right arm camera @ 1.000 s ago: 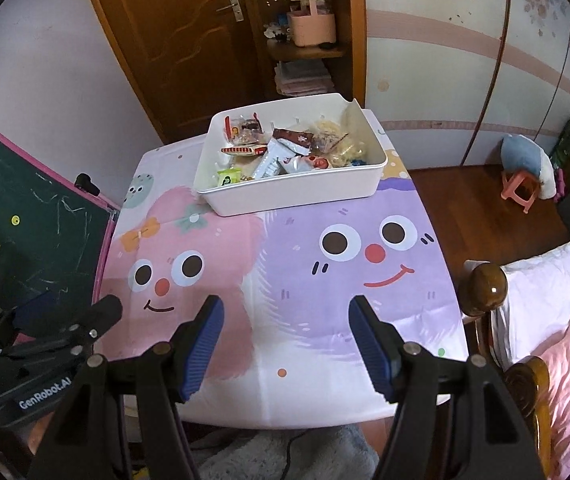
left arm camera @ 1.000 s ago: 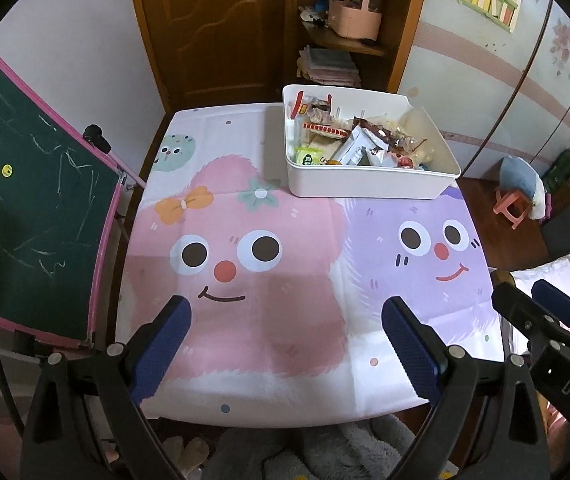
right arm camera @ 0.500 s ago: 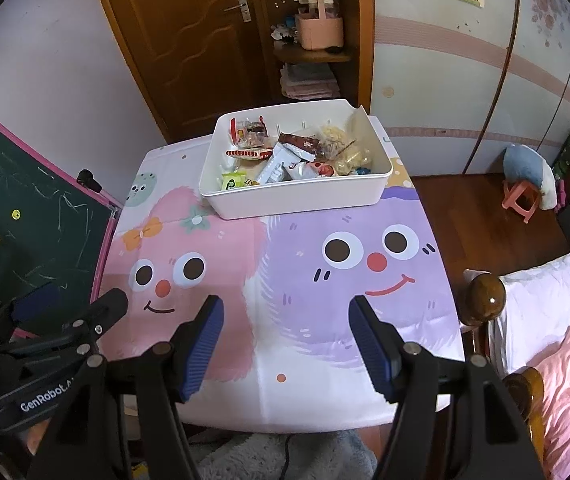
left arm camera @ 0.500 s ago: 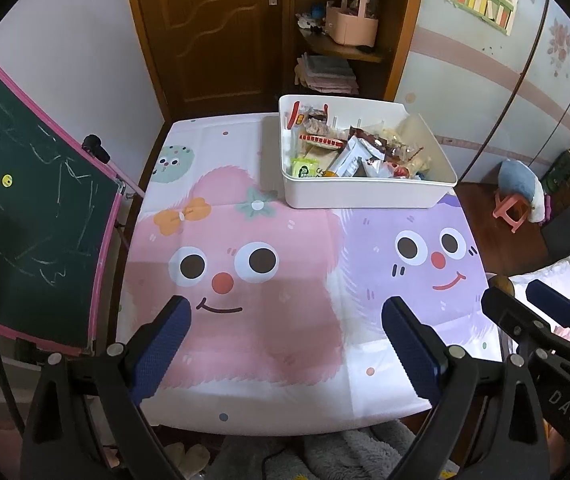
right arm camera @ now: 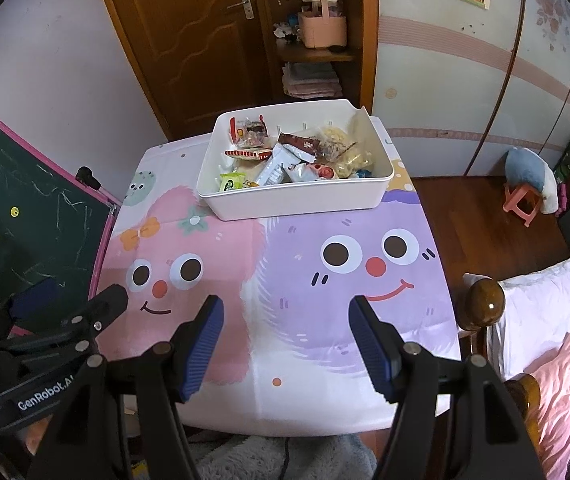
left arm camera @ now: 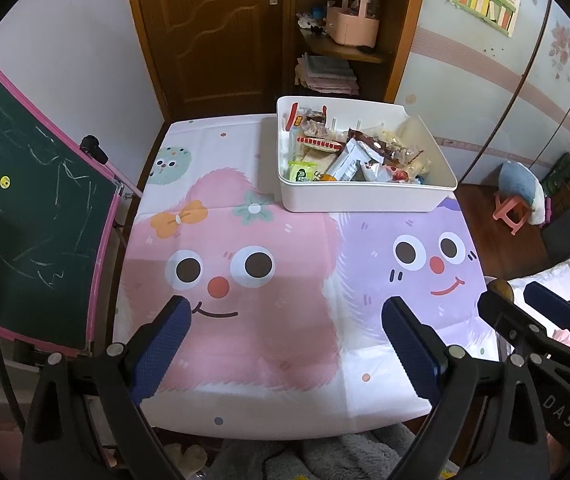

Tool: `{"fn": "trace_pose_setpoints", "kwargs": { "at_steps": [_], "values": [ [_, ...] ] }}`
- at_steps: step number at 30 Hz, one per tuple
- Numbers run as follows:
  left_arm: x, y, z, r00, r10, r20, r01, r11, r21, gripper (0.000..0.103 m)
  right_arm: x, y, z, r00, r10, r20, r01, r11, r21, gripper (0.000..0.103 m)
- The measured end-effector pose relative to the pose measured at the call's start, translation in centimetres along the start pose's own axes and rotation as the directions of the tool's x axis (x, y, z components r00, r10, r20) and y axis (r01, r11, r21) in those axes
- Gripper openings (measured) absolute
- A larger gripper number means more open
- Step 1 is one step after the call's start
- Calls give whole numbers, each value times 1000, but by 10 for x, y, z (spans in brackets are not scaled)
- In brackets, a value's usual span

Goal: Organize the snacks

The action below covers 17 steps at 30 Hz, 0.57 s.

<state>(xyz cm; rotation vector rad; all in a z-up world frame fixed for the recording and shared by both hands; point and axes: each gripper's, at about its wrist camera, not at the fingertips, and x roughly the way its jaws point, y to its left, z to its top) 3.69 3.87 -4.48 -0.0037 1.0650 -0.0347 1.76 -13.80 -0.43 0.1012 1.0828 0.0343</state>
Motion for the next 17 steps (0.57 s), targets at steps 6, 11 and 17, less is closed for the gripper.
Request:
{"fn": "trace_pose_setpoints", "kwargs": {
  "at_steps": [6,11,17],
  "values": [
    [2,-6,4,1000,-2,-8,2,1000,6,96,3,-4,0,1000,-1,-12,1,1000,1,65],
    [4,-9,4,1000,-2,-9,3,1000,8,96,4,-6,0,1000,-1,-15,1,1000,2,65],
    [4,-10,5,1000,-3,-12,3,1000,10,96,5,-10,1,1000,-3,-15,3,1000,10,65]
  ]
}}
